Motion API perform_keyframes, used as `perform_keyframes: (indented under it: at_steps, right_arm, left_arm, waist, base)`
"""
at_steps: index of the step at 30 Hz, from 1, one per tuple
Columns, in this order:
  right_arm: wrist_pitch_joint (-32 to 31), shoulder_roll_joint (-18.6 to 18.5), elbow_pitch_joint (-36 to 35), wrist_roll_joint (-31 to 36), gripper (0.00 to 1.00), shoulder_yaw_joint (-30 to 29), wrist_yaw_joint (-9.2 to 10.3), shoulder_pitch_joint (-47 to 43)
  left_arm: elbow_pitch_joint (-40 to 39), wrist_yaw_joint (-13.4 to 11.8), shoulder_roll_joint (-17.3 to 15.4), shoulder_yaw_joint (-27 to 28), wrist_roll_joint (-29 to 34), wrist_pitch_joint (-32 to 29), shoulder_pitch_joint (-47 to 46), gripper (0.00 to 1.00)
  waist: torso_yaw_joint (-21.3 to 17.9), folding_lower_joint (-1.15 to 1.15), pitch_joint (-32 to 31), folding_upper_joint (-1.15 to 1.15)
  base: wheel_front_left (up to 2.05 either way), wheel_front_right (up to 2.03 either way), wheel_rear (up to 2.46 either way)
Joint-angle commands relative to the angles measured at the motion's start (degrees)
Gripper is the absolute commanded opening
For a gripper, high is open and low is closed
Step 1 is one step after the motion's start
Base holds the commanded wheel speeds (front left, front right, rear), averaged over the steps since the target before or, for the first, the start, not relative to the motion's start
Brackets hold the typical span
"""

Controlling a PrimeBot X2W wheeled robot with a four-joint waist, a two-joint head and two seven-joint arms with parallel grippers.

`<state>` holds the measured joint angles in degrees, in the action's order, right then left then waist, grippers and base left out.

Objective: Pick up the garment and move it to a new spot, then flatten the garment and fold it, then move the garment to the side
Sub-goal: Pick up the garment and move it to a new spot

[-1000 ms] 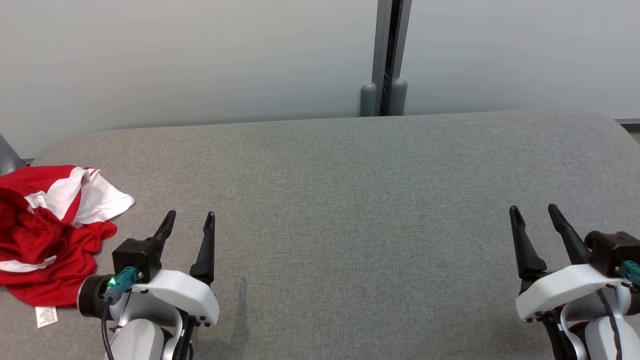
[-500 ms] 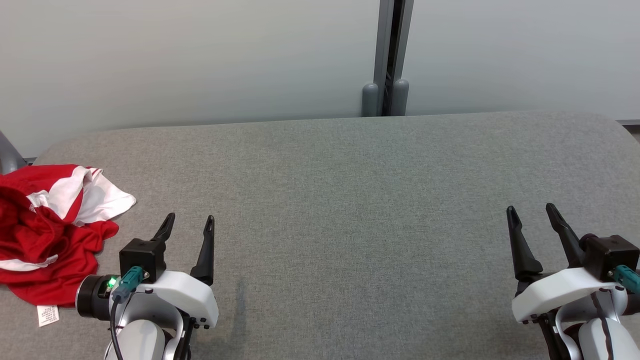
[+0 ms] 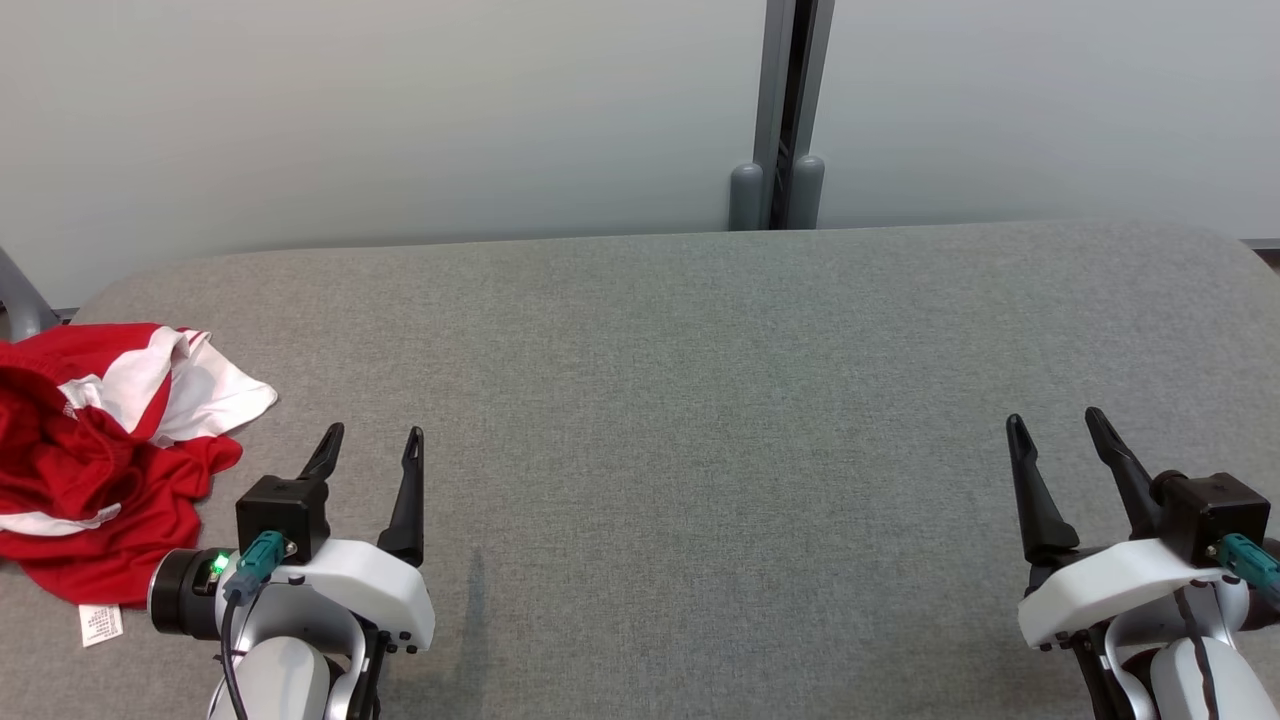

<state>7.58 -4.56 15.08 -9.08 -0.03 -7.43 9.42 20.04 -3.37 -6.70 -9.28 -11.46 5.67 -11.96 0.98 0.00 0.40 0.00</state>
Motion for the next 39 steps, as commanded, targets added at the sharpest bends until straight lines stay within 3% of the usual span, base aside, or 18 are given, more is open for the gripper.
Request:
perform_keyframes:
  at_steps: [1,11,29,39]
  right_arm:
    - [-0.15,-0.31,0.05,-0.25,1.00,-0.22,-0.10,-0.07]
    - [-0.09,-0.57,-0.58,-0.61,1.00,-0.20,-0.10,0.45]
    - [-0.73,-2.15,-2.57,-0.76,1.00,3.34,-0.10,2.05]
    - [-0.77,-2.19,-2.36,-0.74,1.00,4.26,-0.06,2.89]
  left_arm:
    - [0.08,-0.30,-0.25,0.22,-0.36,0.34,-0.93,1.00]
    - [-0.22,-0.57,-0.32,-0.33,-0.75,0.62,-1.68,1.00]
    - [0.85,-1.64,-0.50,0.39,-2.51,2.92,-3.33,1.00]
    - [1.35,-1.82,-0.43,0.52,-3.76,3.79,-3.87,1.00]
  waist:
    - [0.08,0.00,0.04,0.00]
    - [3.11,0.00,0.61,0.00]
    - [19.76,0.00,2.34,0.00]
    - [24.47,0.00,3.02,0.00]
  base:
    - [0.00,0.00,0.00]
    - [0.00,0.00,0.00]
    - [0.00,0.00,0.00]
    - [0.00,0.00,0.00]
